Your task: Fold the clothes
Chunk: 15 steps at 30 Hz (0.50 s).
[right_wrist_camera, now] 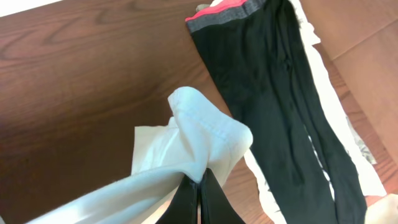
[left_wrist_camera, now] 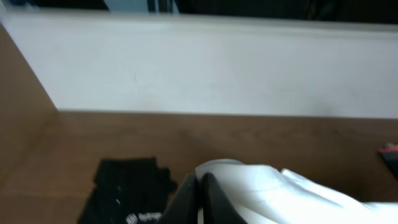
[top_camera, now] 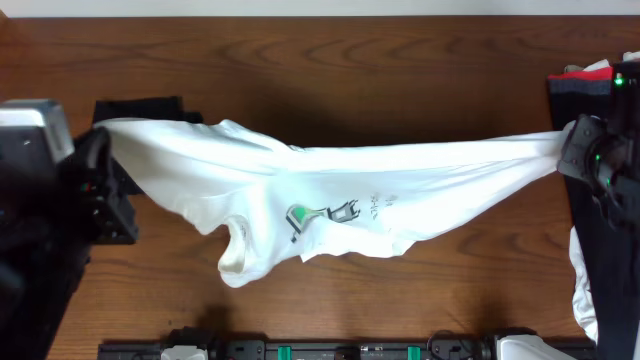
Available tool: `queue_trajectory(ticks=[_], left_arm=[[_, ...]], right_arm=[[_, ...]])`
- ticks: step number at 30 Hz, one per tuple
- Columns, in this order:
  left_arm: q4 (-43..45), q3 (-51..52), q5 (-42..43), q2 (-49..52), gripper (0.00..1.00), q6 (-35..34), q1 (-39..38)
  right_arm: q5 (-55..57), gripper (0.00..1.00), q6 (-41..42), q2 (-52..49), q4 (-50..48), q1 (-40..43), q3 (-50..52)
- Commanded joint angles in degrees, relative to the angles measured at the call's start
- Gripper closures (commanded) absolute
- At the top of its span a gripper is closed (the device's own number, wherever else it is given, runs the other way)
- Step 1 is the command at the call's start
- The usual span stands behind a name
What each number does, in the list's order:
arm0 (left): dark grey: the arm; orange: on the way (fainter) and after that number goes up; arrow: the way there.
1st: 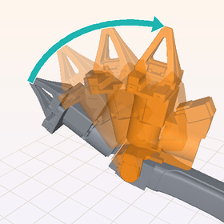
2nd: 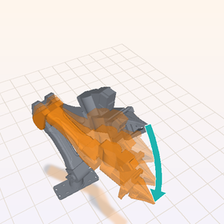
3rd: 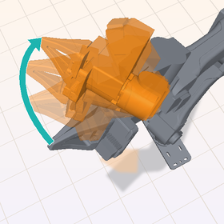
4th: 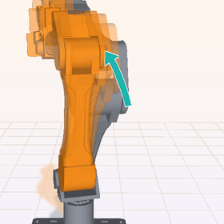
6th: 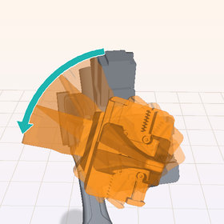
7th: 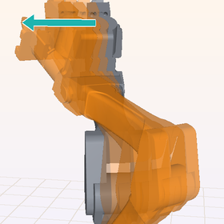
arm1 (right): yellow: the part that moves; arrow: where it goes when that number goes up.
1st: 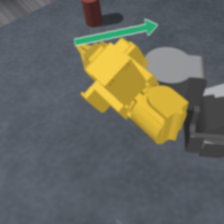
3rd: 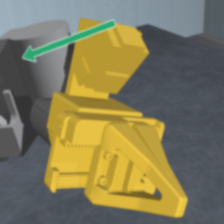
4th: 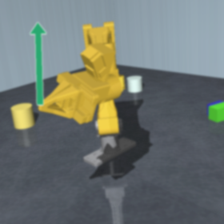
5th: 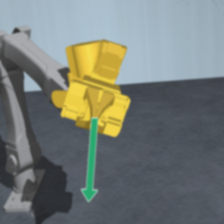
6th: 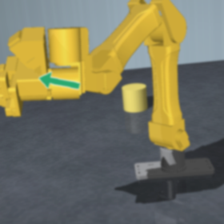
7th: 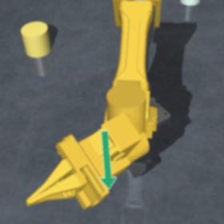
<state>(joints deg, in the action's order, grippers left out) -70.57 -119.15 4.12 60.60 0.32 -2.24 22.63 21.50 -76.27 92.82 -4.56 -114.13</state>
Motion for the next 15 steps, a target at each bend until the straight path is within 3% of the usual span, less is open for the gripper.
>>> queue_trajectory(ticks=[1,9,15], left_arm=[[0.33,-5.77,-2.78,0.07,0.94,2.71,0.35],[0.79,-19.04,-3.78,3.45,0.94,3.1,0.35],[3.17,-23.28,-6.12,6.01,0.94,3.74,0.35]], right_arm=[[3.08,0.99,0.76,2.69,0.35,0.63,-0.61],[3.06,0.99,0.76,7.43,1.55,0.63,-0.61],[3.06,0.99,0.76,8.11,4.07,0.63,-0.59]])
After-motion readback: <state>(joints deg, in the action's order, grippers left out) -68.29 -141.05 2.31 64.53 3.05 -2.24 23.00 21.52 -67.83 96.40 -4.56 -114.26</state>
